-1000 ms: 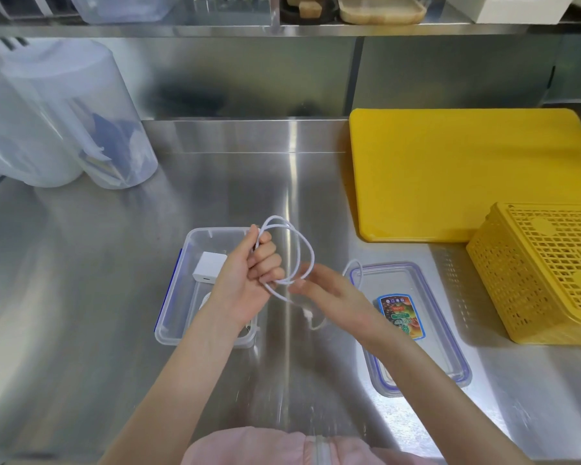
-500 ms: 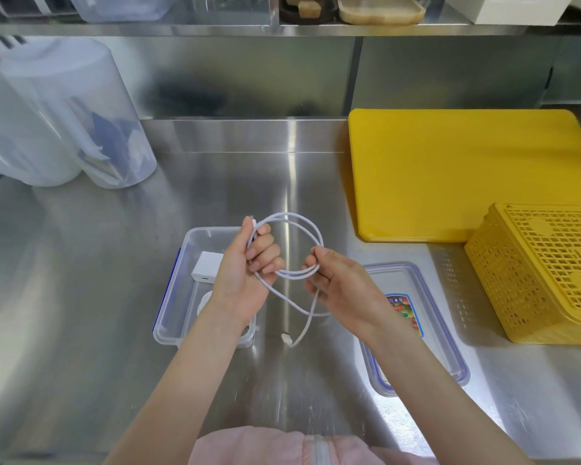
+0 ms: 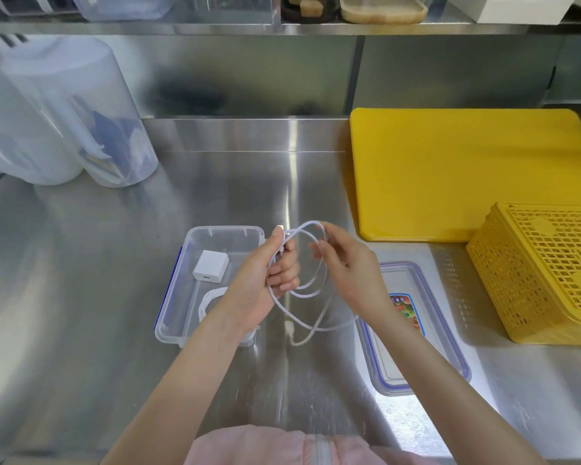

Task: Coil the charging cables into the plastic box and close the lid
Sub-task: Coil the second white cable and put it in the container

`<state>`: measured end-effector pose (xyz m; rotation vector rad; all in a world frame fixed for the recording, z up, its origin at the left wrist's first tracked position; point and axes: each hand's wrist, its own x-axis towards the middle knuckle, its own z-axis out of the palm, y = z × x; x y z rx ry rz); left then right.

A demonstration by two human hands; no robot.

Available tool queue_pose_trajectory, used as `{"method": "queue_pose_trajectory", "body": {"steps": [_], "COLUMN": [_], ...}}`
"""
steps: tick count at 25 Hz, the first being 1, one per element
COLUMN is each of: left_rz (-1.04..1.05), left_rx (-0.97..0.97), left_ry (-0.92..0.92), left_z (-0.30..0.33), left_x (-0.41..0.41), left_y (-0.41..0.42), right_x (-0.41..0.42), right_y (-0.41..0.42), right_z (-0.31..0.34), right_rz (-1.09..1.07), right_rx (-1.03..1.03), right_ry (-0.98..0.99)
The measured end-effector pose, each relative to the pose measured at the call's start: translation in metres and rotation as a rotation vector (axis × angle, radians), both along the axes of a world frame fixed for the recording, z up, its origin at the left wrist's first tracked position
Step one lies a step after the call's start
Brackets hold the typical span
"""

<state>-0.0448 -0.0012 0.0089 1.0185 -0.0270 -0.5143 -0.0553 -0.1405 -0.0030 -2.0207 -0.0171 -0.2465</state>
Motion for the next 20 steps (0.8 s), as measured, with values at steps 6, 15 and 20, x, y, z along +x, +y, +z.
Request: {"method": "queue_pose_trajectory", "body": {"steps": [6,15,20], "left_rz": [-0.051,0.062,0.032], "left_rx": [0.035,0.056,0.122], "left_ry": [0.028,0.012,-0.038], "left_z": [0.004,0.001,0.005], "left_x": [0.000,0.005,0.006], "left_y": [-0.003,0.002,-0.002], "right_x": [-0.002,-0.002,0.003], "right_y": [-0.002,0.000,0.000], "right_z": [-0.001,-0.004,-0.009], "right_rz": [0.108,0.281,0.138], "right_rx": [-0.264,0.433,0.326], "right_ry": [-0.080,0.352,0.229]}}
